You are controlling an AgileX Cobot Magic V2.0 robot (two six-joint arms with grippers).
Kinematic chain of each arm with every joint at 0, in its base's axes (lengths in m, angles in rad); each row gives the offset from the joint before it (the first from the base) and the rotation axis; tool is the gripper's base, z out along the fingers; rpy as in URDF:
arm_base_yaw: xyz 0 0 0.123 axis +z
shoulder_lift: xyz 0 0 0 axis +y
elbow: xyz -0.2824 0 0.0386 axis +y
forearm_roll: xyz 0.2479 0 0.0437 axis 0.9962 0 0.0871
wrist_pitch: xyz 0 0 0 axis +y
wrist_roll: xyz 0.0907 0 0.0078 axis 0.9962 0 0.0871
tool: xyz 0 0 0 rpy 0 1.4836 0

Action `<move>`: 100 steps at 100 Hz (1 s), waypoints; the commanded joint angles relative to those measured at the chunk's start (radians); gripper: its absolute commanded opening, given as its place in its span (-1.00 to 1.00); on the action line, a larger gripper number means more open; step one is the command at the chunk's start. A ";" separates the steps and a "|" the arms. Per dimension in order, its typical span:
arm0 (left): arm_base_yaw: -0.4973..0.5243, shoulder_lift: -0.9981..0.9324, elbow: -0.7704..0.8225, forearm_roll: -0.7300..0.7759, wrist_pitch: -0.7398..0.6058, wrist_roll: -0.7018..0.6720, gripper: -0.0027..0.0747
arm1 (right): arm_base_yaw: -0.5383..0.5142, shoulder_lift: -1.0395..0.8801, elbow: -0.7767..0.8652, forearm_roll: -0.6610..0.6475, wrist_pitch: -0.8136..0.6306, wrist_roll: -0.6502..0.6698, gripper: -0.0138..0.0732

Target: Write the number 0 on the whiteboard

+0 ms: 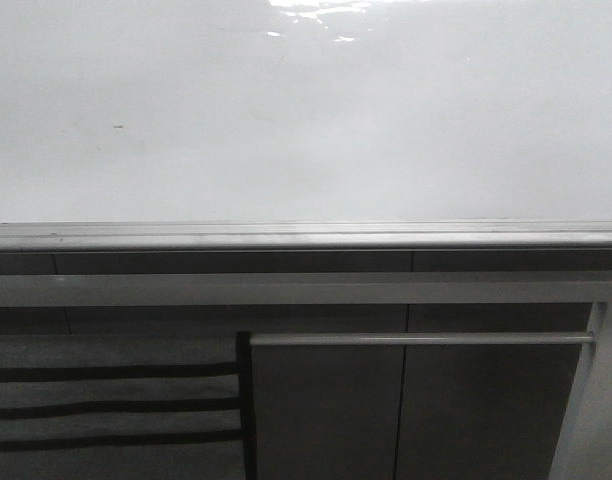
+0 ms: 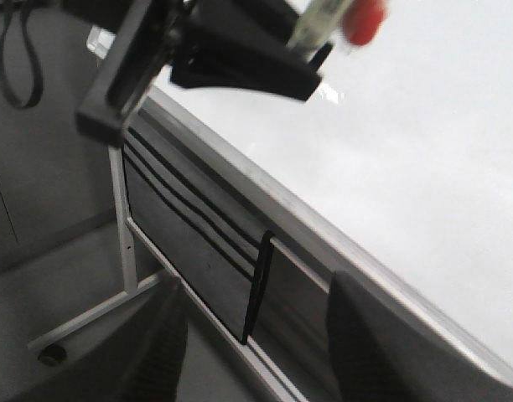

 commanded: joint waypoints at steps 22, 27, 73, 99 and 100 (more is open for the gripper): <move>-0.029 -0.244 0.150 -0.039 -0.187 0.005 -0.98 | 0.004 0.129 -0.265 0.024 0.092 -0.066 0.07; -0.029 -0.266 0.158 -0.039 -0.251 0.003 -0.98 | 0.004 0.156 -0.299 0.024 0.119 -0.066 0.07; -0.029 -0.274 0.147 -0.039 -0.328 -0.213 -0.98 | 0.004 0.272 -0.360 0.037 0.135 -0.066 0.07; -0.027 -0.274 0.110 -0.044 -0.503 -0.519 -0.98 | 0.004 0.274 -0.358 0.037 0.133 -0.066 0.07; -0.027 -0.274 0.110 -0.044 -0.526 -0.532 -0.98 | 0.004 0.274 -0.358 0.037 0.133 -0.066 0.07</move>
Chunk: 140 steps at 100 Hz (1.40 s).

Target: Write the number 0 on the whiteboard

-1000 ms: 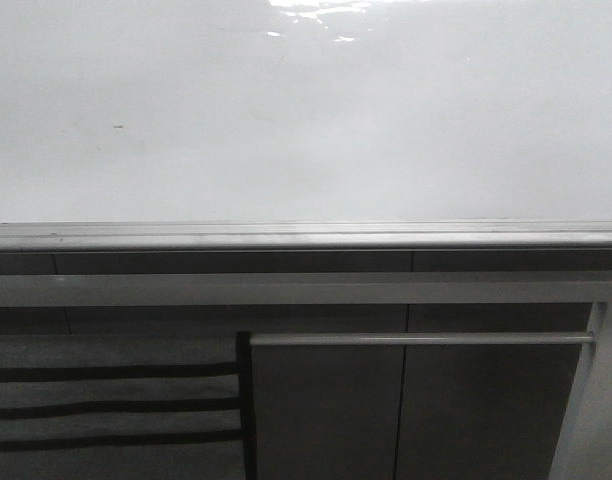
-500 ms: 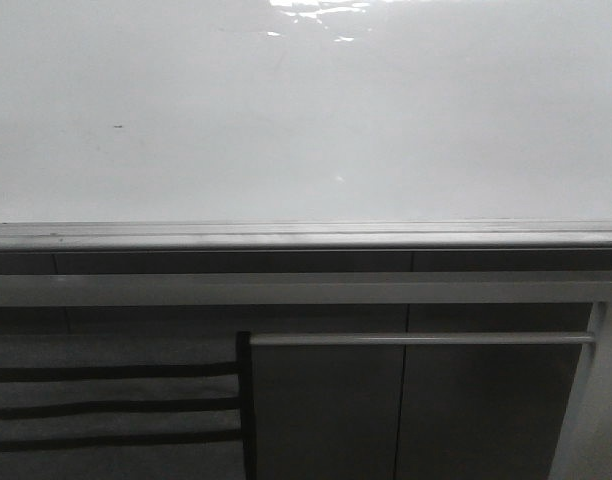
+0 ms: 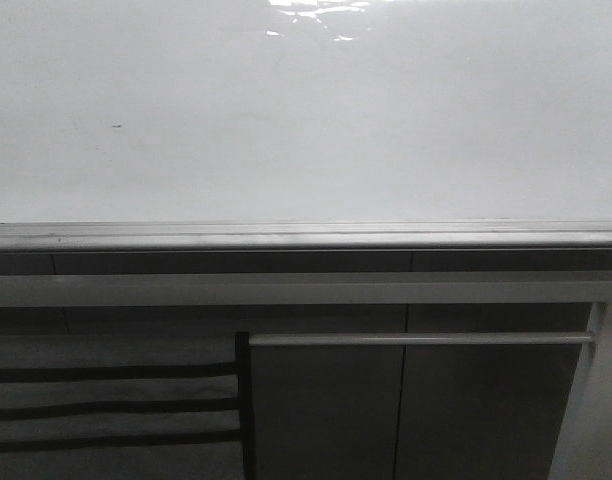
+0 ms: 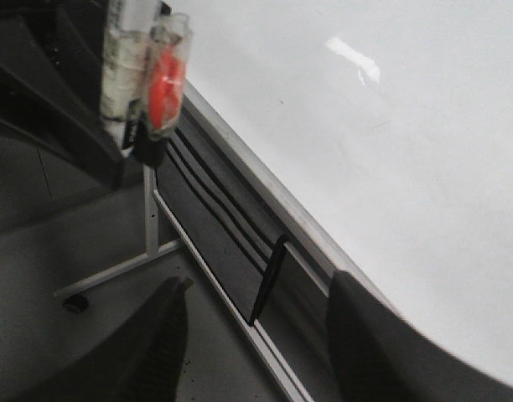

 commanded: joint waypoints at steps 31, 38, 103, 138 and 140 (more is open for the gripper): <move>0.183 -0.017 -0.057 0.169 -0.863 -0.218 -0.98 | 0.004 0.017 -0.027 0.029 -0.060 -0.006 0.07; 0.242 -0.017 -0.075 0.263 -0.907 -0.231 -0.98 | 0.004 0.017 -0.027 0.029 -0.058 -0.006 0.07; 0.645 0.030 -0.297 0.311 -0.503 -0.206 -0.98 | 0.004 0.017 -0.027 0.029 -0.029 -0.006 0.07; 0.645 0.118 -0.382 0.311 -0.828 -0.185 -0.98 | 0.004 0.022 -0.027 0.060 -0.059 -0.011 0.07; 0.645 0.130 -0.382 0.311 -0.865 -0.180 -0.98 | 0.004 0.021 -0.027 0.075 -0.066 -0.018 0.07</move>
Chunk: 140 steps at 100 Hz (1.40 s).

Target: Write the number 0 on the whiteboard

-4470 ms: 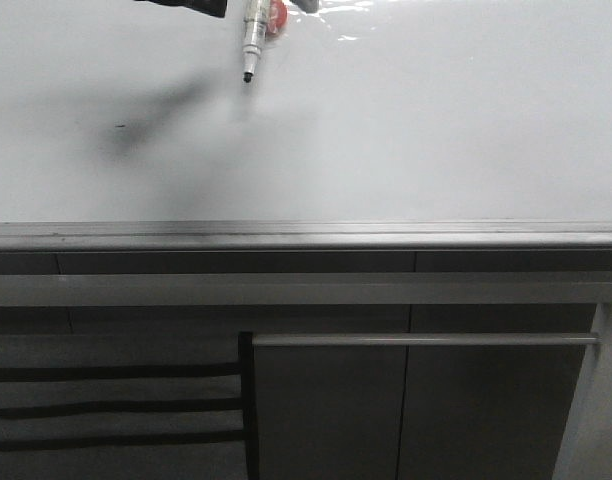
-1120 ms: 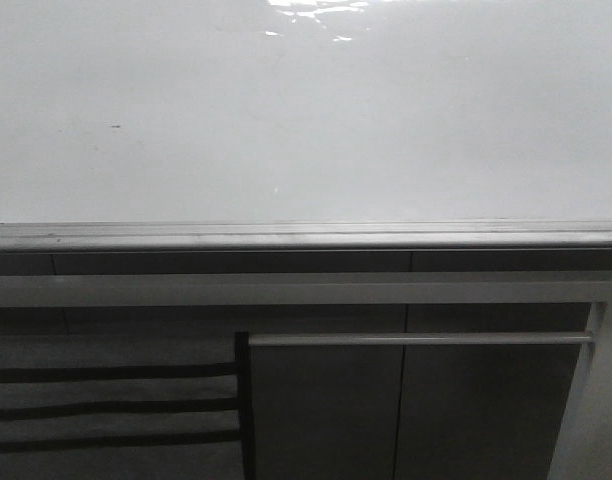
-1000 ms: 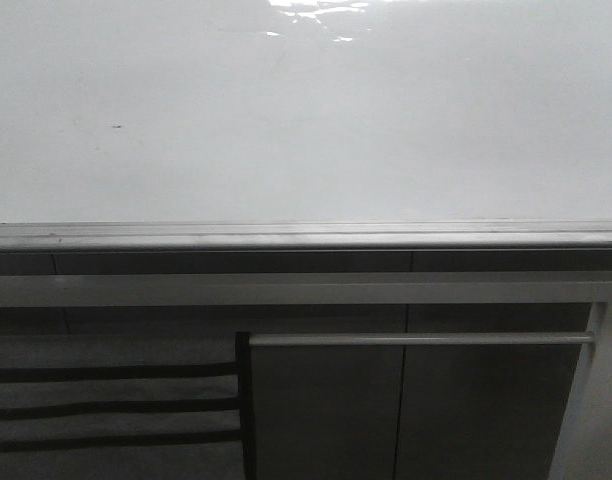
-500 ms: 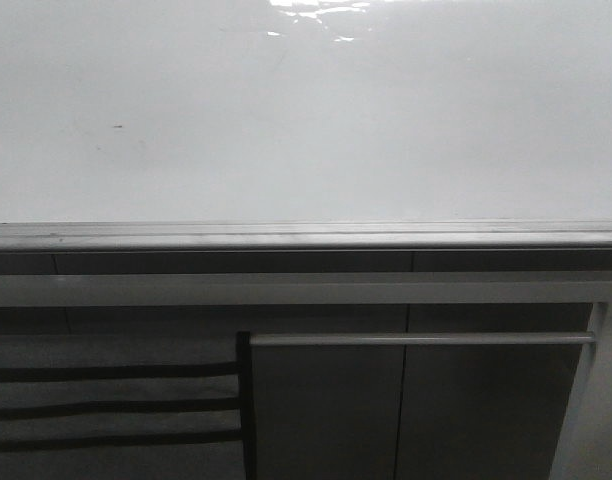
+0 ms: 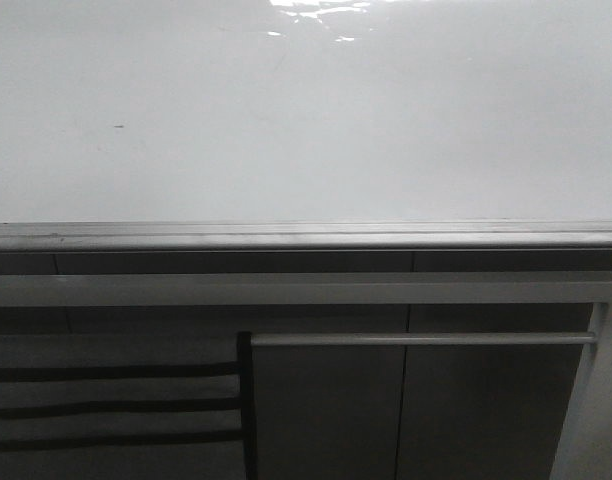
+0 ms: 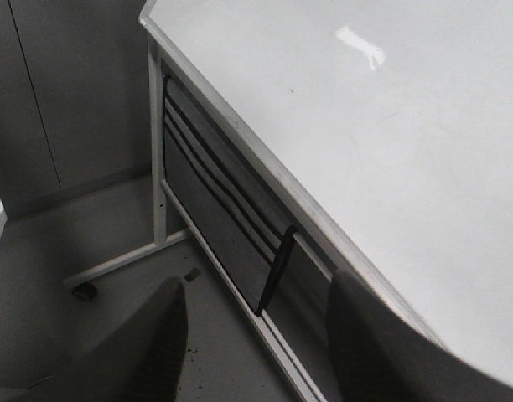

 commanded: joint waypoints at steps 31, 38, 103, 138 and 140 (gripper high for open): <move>-0.003 0.161 -0.032 -0.005 -0.464 0.111 -0.98 | 0.004 0.041 -0.027 0.286 -0.128 -0.164 0.07; -0.003 0.165 -0.032 -0.005 -0.465 0.136 -0.98 | 0.004 0.041 -0.027 0.296 -0.141 -0.164 0.07; -0.003 0.175 0.064 -0.005 -0.431 0.315 -0.98 | 0.004 0.296 -0.330 0.319 0.006 -0.177 0.08; -0.003 0.175 0.101 -0.005 -0.335 0.381 -0.98 | 0.087 0.536 -0.473 0.219 0.163 -0.085 0.08; -0.003 0.175 0.101 -0.005 -0.333 0.381 -0.98 | 0.100 0.544 -0.473 0.196 0.163 -0.071 0.08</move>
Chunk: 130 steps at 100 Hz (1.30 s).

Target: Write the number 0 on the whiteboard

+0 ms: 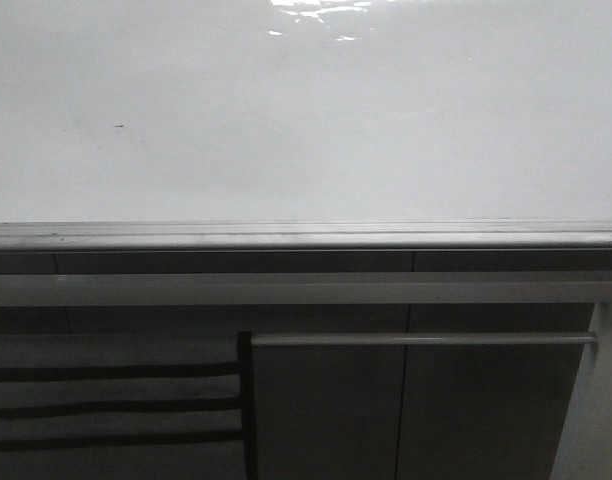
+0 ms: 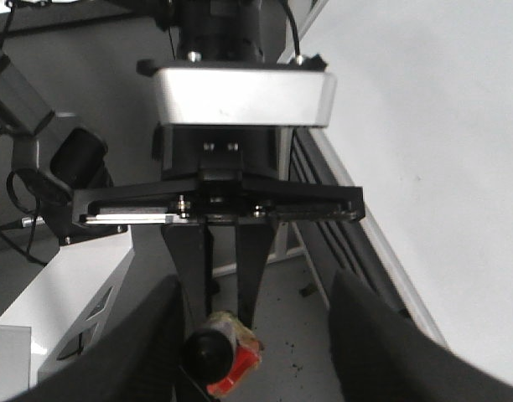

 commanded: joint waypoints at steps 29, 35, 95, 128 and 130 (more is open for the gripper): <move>-0.003 -0.021 -0.026 -0.005 0.014 0.008 -0.98 | 0.145 0.078 -0.035 -0.155 -0.001 0.072 0.08; -0.003 -0.021 -0.026 -0.005 0.014 0.008 -0.98 | 0.145 0.080 -0.035 -0.155 0.003 0.073 0.08; -0.003 -0.021 -0.026 -0.005 0.012 0.009 -0.98 | 0.145 0.090 -0.035 -0.179 0.056 0.117 -0.84; -0.003 -0.068 -0.028 -0.005 -0.044 -0.044 0.32 | 0.145 0.036 -0.033 -0.362 -0.093 0.180 -0.84; -0.003 -0.076 -0.028 -0.005 -0.044 -0.044 0.38 | 0.145 0.028 -0.030 -0.372 -0.106 0.189 -0.84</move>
